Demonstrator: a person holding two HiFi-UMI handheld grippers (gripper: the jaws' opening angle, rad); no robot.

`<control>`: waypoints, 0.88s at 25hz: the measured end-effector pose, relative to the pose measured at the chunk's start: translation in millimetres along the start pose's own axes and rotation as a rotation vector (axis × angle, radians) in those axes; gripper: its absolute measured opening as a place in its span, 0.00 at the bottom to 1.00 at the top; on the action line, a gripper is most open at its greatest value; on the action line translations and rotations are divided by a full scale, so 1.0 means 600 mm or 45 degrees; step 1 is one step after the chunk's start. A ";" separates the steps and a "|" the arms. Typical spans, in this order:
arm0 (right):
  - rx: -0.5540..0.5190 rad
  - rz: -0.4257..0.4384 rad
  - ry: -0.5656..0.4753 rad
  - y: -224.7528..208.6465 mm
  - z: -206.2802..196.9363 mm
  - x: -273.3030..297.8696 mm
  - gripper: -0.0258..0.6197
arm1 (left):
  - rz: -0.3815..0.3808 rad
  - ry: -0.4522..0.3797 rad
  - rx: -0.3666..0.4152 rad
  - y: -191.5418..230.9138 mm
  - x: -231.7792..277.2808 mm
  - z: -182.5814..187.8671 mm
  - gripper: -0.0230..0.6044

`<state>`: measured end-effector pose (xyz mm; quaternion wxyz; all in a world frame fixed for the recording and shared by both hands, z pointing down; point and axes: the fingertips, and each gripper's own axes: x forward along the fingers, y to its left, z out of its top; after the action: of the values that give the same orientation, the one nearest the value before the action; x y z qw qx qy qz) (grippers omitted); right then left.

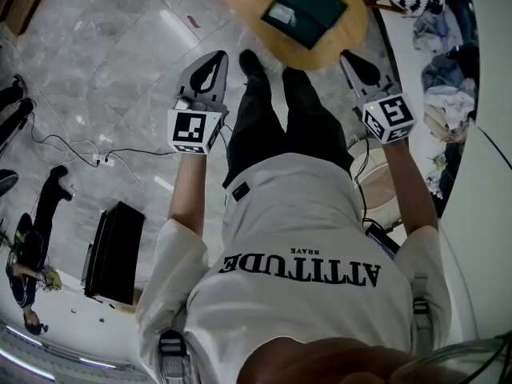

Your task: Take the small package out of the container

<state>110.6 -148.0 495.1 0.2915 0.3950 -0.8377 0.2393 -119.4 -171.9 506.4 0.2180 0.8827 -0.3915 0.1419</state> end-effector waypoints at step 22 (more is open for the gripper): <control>-0.137 0.251 0.305 -0.099 -0.201 0.288 0.17 | 0.144 0.089 -0.102 0.047 0.166 -0.208 0.07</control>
<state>104.8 -196.4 708.5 0.3852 0.2634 -0.8433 0.2668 -85.6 -189.4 664.2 0.2584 0.8442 -0.4383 0.1687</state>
